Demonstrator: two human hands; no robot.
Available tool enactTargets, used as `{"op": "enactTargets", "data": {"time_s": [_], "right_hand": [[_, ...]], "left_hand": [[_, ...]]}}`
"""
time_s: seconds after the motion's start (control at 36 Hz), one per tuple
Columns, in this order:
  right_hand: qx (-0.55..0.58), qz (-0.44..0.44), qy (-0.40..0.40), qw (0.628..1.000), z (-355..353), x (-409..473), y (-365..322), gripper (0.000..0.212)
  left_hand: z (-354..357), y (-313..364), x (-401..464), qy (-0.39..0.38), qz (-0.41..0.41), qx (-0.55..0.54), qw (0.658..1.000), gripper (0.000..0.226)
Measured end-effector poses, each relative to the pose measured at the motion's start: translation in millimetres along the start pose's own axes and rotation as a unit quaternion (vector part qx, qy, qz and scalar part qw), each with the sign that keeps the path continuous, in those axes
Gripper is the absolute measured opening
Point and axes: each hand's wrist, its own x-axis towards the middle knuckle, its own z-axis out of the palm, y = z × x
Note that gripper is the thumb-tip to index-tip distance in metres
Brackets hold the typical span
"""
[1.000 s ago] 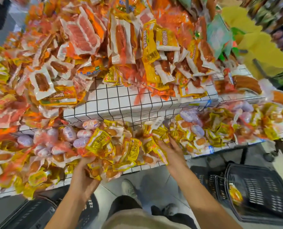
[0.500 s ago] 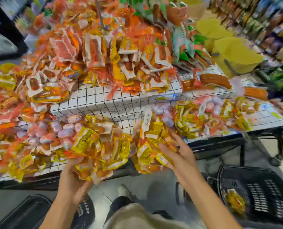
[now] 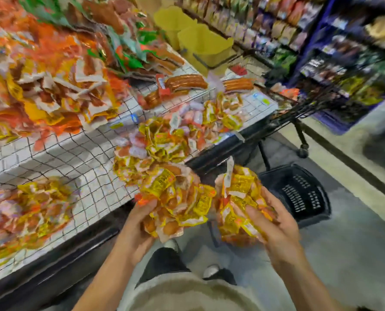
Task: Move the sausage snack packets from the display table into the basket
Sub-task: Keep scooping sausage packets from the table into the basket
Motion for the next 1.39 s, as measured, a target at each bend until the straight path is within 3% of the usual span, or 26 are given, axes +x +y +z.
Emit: {"op": "enactTargets", "data": {"time_s": [0.25,0.36,0.47,0.72,0.89,1.03,1.19,1.39], "right_hand": [[0.035,0.022,0.172,0.984,-87,-4,6,0.078],[0.055,0.025,0.234,0.970,-113,1,5,0.066],[0.052,0.039,0.301,0.951,-133,13,6,0.058],[0.017,0.096,0.411,0.906,-169,71,10,0.063],[-0.012,0.129,0.444,0.887,-189,112,16,0.072],[0.007,0.155,0.455,0.877,-220,153,38,0.065],[0.039,0.182,0.440,0.879,-276,218,100,0.052],[-0.008,0.183,0.419,0.889,-346,294,195,0.058]], "left_hand": [[60,-58,82,-0.047,-0.120,0.080,0.988,0.053],[88,-80,121,-0.035,-0.169,0.101,0.980,0.059],[115,-100,165,-0.039,-0.213,0.132,0.967,0.059],[149,-138,269,-0.076,-0.269,0.152,0.948,0.053],[163,-167,321,-0.053,-0.292,0.160,0.942,0.050],[174,-206,351,-0.024,-0.295,0.208,0.932,0.047],[162,-294,394,0.003,-0.276,0.250,0.928,0.043],[121,-415,451,0.030,-0.280,0.256,0.925,0.043]]}}
